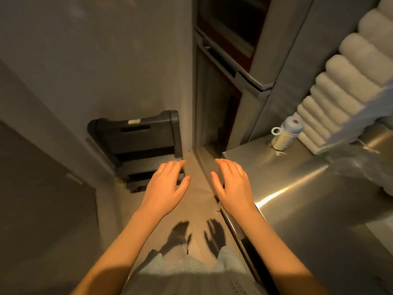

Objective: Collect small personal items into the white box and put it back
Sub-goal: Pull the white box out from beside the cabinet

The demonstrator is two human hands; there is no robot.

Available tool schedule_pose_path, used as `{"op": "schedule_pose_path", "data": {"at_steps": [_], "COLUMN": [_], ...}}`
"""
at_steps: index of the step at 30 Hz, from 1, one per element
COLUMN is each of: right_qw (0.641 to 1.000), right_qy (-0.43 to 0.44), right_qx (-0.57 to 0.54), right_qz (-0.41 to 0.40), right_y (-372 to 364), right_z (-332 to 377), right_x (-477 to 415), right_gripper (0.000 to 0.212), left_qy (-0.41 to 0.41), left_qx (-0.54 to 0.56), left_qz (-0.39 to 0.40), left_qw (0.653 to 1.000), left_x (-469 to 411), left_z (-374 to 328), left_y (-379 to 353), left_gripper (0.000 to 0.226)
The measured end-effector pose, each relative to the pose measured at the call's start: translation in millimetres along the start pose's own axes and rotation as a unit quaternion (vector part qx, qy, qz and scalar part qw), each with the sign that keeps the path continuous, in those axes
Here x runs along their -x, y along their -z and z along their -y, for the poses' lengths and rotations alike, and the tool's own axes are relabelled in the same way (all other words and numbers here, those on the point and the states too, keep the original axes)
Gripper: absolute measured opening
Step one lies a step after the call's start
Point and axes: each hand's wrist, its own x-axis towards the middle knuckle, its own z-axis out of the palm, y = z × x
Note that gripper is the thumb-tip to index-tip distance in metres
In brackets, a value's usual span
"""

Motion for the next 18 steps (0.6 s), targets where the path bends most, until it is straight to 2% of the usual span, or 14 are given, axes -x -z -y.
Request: {"op": "schedule_pose_path", "data": {"at_steps": [4, 10, 18], "right_qw": [0.993, 0.951, 0.865], "right_qy": [-0.099, -0.262, -0.429], "right_qx": [0.025, 0.056, 0.103], "right_qz": [-0.061, -0.155, -0.239], "right_y": [-3.5, -0.7, 7.7], "right_z": [1.2, 17.7, 47.2], "right_x": [-28.3, -28.9, 23.7], "right_gripper": [0.043, 0.043, 0.039], "left_qy": [-0.124, -0.295, -0.444], "left_qx": [-0.005, 0.017, 0.062], "left_qz": [0.066, 0.148, 0.242], "left_qw": [0.99, 0.944, 0.861], "left_x": [-75.4, -151.4, -141.0], "left_z": [8.6, -2.8, -40.4], "left_y": [3.9, 7.9, -21.8], "left_gripper": [0.048, 0.051, 0.044]}}
